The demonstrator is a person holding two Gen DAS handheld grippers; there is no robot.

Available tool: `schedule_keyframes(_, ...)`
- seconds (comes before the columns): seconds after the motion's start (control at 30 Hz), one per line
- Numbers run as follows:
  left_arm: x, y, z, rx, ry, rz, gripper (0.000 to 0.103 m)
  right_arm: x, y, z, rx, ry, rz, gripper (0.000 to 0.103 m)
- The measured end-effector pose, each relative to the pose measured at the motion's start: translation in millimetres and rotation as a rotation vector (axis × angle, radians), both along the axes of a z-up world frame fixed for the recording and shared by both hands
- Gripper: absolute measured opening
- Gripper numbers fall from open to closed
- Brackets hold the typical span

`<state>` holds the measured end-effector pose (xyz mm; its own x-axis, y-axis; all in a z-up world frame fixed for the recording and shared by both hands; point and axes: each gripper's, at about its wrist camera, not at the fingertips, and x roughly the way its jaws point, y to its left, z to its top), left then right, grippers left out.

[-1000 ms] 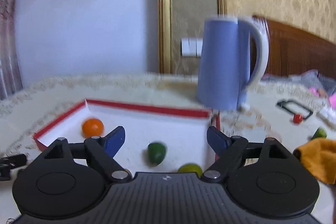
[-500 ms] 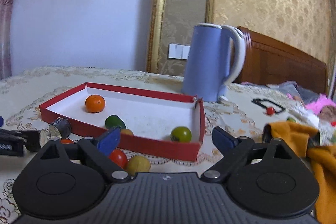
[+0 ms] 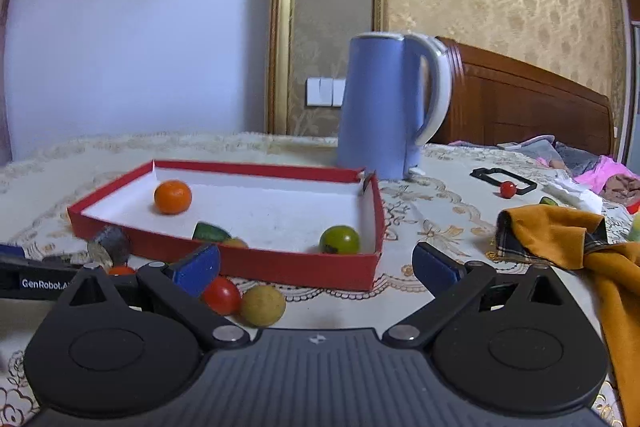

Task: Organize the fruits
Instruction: 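Grasp the dark eggplant slice with the left gripper, then grasp the brown kiwi with the right gripper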

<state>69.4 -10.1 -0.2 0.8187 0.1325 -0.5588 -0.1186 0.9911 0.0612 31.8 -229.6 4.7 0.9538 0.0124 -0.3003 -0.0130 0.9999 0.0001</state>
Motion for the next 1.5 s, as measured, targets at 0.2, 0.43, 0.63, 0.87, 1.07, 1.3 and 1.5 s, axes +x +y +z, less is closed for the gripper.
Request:
schedule_keyframes(0.2,-0.3,0.5,-0.1,-0.043,0.013,-0.06,0.039,-6.3,3.4,-1.8,-0.049,0.026,0.057,0.103)
schedule_keyframes(0.43,-4.6,9.1,0.1,-0.042,0.014,-0.089,0.039,-5.9,-0.8,-3.8,-0.05,0.071,0.159,0.102)
schedule_keyframes(0.63,-6.8,10.3,-1.0,-0.027,0.005,-0.092,0.04,-2.8,3.1,-5.1,-0.058,0.097,0.195,0.102)
schedule_keyframes(0.87,-6.4,9.5,-0.8,-0.028,0.006,-0.092,0.041,14.4,6.7,-8.9,-0.112,0.18,0.181,0.053)
schedule_keyframes(1.07,-6.1,9.3,-0.7,-0.03,0.007,-0.092,0.041,23.8,7.4,-12.1,-0.149,0.209,0.249,0.053)
schedule_keyframes(1.3,-4.4,10.9,-1.3,-0.025,0.008,-0.082,0.046,38.9,12.1,-15.7,-0.166,0.242,0.314,0.04)
schedule_keyframes(1.5,-4.8,12.6,-1.6,-0.035,0.009,-0.082,0.046,39.2,7.4,-15.2,-0.123,0.258,0.347,0.03)
